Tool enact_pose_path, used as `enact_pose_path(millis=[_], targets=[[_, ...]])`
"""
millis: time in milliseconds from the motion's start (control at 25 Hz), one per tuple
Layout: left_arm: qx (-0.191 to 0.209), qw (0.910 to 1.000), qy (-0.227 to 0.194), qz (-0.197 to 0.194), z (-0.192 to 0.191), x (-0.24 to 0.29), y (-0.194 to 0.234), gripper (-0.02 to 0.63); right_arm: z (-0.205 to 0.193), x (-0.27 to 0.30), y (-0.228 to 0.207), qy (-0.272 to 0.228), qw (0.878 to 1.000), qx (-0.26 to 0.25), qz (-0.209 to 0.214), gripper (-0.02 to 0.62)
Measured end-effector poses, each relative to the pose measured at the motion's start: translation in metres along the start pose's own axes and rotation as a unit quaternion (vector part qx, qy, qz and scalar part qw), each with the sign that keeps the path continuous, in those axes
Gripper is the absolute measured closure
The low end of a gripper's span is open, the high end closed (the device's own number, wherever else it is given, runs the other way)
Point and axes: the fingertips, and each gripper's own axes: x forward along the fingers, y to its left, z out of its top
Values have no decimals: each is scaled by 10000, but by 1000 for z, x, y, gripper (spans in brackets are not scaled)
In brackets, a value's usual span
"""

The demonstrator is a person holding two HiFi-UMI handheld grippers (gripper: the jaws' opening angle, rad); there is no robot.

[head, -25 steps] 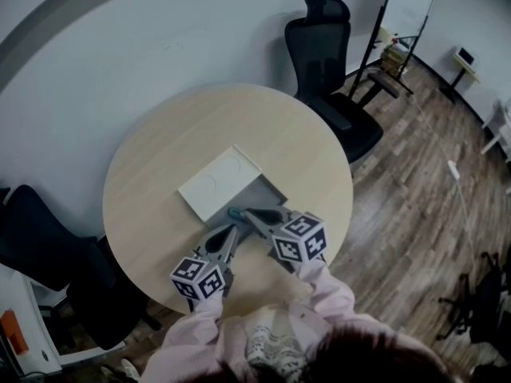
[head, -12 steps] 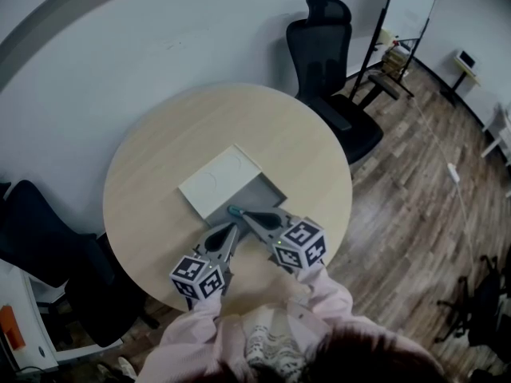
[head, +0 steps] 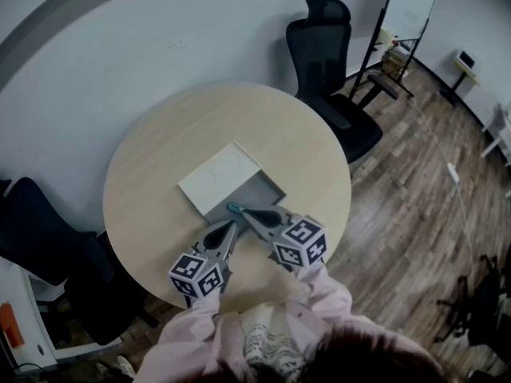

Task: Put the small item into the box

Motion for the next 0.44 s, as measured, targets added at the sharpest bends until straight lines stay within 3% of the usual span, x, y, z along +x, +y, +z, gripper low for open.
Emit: enact_pose_path(millis=[440], targets=[[59,10000,25,-46,-2,-3,-7,595,-1,-3,8,-36,10000,-19,59,598]])
